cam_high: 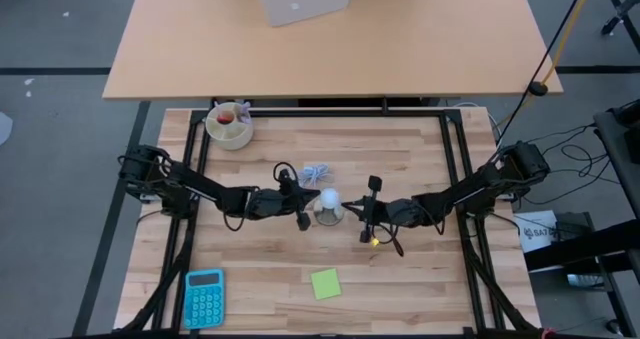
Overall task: Screw lightbulb
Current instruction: Insert the lightbulb into the lamp
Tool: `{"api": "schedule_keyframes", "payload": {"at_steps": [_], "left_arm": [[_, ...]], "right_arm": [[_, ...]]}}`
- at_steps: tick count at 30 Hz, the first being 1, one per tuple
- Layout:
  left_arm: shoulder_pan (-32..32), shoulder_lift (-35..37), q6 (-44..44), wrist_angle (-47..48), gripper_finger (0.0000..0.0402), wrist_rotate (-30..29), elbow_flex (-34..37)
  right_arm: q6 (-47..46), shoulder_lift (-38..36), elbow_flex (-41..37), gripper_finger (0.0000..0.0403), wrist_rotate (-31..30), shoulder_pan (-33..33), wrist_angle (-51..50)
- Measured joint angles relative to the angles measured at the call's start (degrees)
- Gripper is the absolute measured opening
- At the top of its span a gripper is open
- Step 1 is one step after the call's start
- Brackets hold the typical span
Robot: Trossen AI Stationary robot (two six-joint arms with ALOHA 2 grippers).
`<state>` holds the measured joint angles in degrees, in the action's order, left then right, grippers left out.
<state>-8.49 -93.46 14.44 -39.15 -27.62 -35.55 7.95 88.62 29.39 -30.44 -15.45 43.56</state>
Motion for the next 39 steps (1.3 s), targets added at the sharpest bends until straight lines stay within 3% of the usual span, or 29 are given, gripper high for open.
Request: {"api": "schedule_keyframes", "payload": {"at_steps": [18,29,39], "left_arm": [[-6.0,9.9,-5.0,7.0,0.0001,-0.6,0.0],[-3.9,4.9,-5.2,1.1,0.0001,9.0,0.0],[-2.6,3.7,-3.4,1.0,0.0001,9.3,0.0]], "right_arm": [[-1.0,-0.1,0.0,0.0000,-1.2,1.0,-4.7],[0.0,-0.1,0.0,0.0000,-1.3,4.7,-3.2],[4.8,-0.1,0.0,0.0000,-0.4,5.8,1.8]]}}
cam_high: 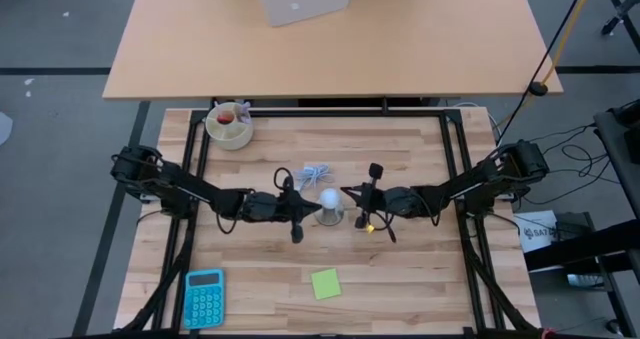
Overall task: Screw lightbulb
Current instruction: Insert the lightbulb into the lamp
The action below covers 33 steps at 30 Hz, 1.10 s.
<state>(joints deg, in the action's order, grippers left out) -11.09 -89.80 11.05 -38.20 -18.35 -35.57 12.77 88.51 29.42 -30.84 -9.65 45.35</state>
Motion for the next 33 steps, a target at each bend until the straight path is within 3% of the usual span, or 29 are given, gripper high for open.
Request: {"api": "schedule_keyframes", "payload": {"at_steps": [8,16,27,33], "left_arm": [[1.2,0.0,0.6,0.8,0.0001,-0.2,0.0],[1.7,0.2,2.2,3.1,0.0001,-2.7,0.0],[1.9,0.0,3.7,7.0,0.0001,-12.2,0.0],[0.6,0.0,-0.6,1.5,0.0001,-12.6,0.0]], "right_arm": [[1.2,0.0,0.0,0.0000,3.6,-0.2,0.4],[1.9,-0.1,0.0,0.0000,3.2,-1.7,-0.1],[1.2,0.0,0.0,0.0000,7.5,-5.4,-2.3],[-0.8,0.0,0.0,0.0000,6.9,-4.5,-7.9]]}}
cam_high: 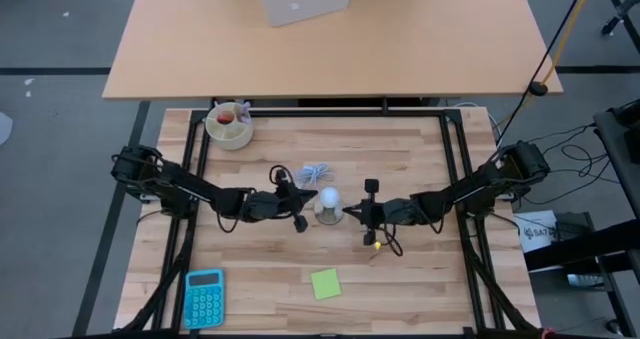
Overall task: Screw lightbulb
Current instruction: Insert the lightbulb into the lamp
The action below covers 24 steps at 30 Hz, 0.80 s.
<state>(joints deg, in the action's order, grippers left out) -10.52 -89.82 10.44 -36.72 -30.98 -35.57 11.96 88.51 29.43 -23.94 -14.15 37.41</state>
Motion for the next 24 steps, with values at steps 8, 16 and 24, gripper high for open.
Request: {"api": "schedule_keyframes", "payload": {"at_steps": [8,16,24], "left_arm": [[-3.6,0.6,-7.6,-6.5,0.0001,-0.9,0.0],[-4.6,0.6,-8.4,-6.3,0.0001,4.2,0.0],[-1.9,0.4,-5.0,-4.7,0.0001,9.0,0.0]], "right_arm": [[1.2,0.0,0.0,0.0000,-5.7,3.6,1.1],[3.9,0.0,0.0,0.0000,-5.7,5.2,7.7],[6.8,0.0,0.0,0.0000,-4.5,5.2,10.1]]}}
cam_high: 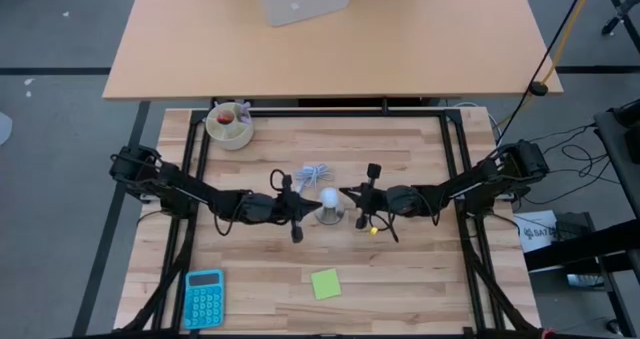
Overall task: Screw lightbulb
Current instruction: Insert the lightbulb into the lamp
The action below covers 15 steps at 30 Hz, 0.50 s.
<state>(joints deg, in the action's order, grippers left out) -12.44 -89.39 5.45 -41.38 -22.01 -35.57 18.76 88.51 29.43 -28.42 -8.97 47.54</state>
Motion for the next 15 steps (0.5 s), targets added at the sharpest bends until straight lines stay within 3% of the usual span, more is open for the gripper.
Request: {"api": "schedule_keyframes", "payload": {"at_steps": [15], "left_arm": [[2.5,-3.9,4.9,1.7,0.0001,-0.4,0.1]], "right_arm": [[-1.0,-0.1,0.0,0.0000,2.8,-1.1,0.0]]}}
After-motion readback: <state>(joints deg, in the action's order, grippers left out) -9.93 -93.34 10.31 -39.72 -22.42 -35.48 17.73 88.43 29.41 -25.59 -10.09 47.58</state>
